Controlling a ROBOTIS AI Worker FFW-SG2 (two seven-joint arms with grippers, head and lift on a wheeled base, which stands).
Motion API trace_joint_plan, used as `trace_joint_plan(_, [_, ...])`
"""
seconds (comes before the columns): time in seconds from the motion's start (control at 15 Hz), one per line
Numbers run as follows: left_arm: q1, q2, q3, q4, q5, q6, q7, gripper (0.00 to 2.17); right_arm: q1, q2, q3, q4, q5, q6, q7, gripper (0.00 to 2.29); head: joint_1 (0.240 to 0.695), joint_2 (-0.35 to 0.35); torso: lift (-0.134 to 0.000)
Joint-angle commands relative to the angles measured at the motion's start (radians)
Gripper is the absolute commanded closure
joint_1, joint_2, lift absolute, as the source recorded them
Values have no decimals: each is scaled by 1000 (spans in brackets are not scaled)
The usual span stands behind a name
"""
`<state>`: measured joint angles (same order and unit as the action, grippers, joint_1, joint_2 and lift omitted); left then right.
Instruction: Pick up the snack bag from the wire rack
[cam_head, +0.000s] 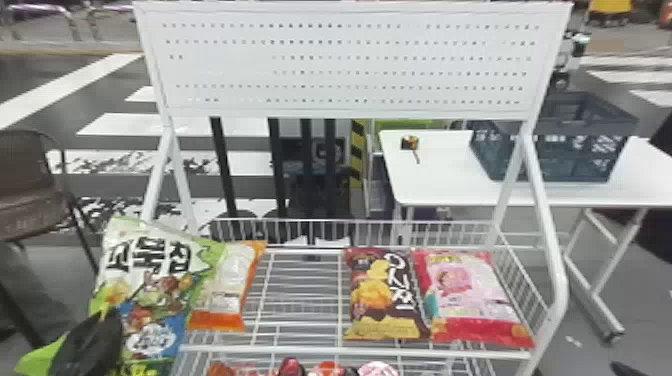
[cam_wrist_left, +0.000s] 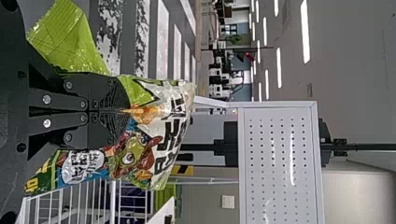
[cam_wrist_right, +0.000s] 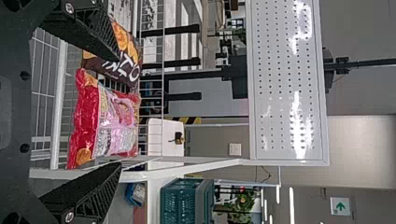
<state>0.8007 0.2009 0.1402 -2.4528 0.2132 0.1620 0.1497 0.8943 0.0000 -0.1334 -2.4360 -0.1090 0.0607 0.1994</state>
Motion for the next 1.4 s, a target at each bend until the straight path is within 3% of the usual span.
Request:
trace_joint_plan(0.0, [0,0,-7,-2,-2,0,1,1693,0,1,2,-2,0,0,0,97,499,0,0])
trace_joint_plan(0.6, [0,0,-11,-5,-3,0,2,1693,-35,1,5,32,-1,0,-3,93,499,0,0])
trace_joint_plan(0.87, [-9,-3,-37,3,-12,3,-2,1693,-364,1,48,324,26,89,-35,97,499,0,0])
trace_joint_plan(1.33, [-26,-12,-57,21,-25,3,-9,1690,-781,1,78,742,117,233,-35,117,499,0,0])
